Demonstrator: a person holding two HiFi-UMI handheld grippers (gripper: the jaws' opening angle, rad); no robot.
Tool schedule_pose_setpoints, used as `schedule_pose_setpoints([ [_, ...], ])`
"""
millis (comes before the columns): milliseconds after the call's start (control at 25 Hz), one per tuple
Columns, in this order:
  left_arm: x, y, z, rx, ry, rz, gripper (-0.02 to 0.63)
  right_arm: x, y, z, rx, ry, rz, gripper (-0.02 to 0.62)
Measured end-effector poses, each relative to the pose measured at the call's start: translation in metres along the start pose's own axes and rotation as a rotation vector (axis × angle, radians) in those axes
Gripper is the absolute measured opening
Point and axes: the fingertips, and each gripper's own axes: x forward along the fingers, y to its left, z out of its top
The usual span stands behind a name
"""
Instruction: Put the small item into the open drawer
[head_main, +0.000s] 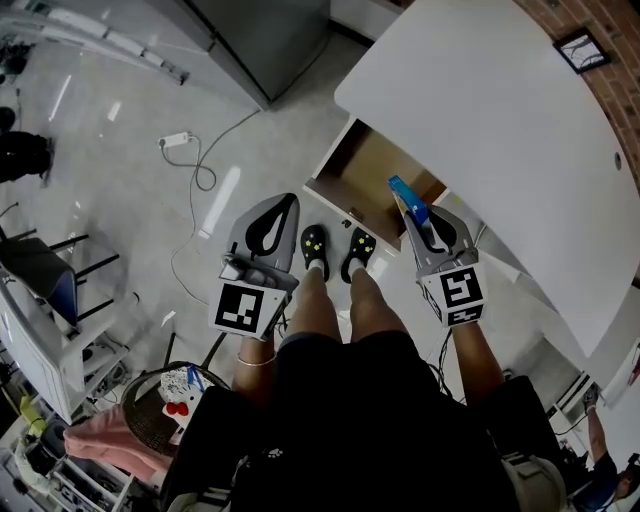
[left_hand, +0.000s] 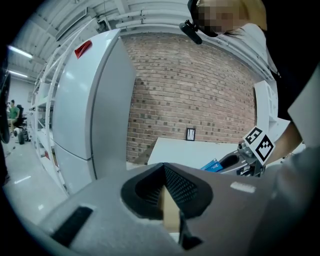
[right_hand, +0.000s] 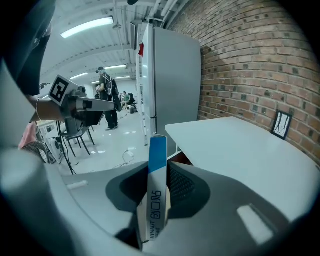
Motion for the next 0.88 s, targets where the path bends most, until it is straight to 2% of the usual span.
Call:
schedule_pose_setpoints([
  [880,0.02,0.031,-0.067,-0.033,0.045,0.015,-0.009,0.086,0.009,-0.068,-0.055,0.148,0.072,0.095],
])
